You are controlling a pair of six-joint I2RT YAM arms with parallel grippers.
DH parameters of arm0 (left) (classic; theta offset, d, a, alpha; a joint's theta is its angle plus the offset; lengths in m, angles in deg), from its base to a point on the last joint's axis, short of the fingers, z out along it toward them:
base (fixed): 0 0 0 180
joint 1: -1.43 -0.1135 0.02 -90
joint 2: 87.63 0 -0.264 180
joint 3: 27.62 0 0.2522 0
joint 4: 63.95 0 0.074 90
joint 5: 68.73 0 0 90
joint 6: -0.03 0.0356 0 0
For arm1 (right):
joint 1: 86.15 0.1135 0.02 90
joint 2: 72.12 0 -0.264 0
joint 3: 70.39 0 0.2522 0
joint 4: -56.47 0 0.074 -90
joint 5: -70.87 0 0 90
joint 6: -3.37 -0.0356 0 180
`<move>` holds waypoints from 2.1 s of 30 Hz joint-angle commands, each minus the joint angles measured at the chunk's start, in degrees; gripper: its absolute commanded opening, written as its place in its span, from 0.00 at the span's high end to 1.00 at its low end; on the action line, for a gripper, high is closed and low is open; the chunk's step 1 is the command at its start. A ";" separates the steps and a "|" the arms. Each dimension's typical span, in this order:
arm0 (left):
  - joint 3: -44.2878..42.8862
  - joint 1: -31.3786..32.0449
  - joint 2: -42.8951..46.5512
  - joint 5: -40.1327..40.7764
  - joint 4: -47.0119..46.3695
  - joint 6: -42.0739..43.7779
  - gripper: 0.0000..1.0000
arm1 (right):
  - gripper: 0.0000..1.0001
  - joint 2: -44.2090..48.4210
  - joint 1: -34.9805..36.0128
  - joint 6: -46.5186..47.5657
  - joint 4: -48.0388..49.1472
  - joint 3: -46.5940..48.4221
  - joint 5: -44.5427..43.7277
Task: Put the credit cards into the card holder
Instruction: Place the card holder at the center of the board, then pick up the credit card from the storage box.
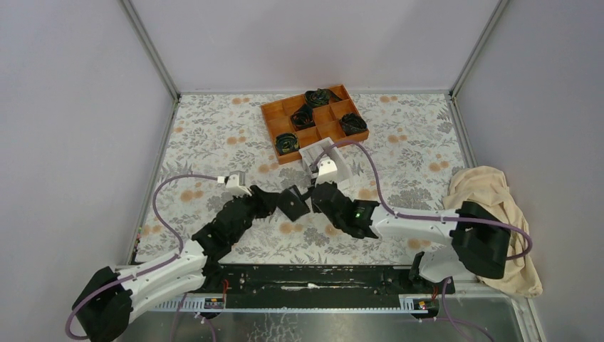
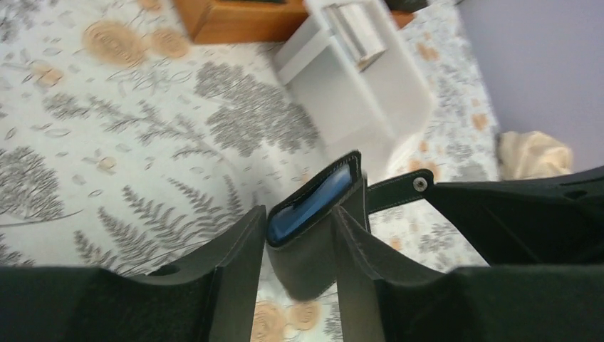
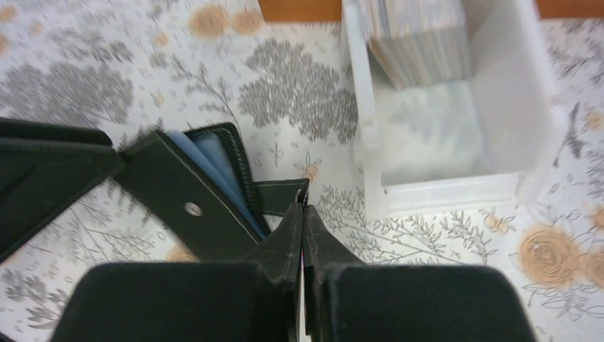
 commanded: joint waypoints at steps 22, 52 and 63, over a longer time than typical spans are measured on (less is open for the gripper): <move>3.57 0.14 -9.33 2.18 -8.63 0.46 0.35 | 0.67 -5.09 -0.37 -7.24 3.40 -4.14 0.39; -4.24 -1.46 -22.98 -0.85 -14.72 2.08 0.41 | 0.31 -15.67 -27.52 12.57 -2.15 22.15 25.09; -15.27 -8.00 -35.07 -9.81 -17.89 -0.15 0.42 | 0.33 -25.57 -31.70 10.88 -3.50 29.55 35.34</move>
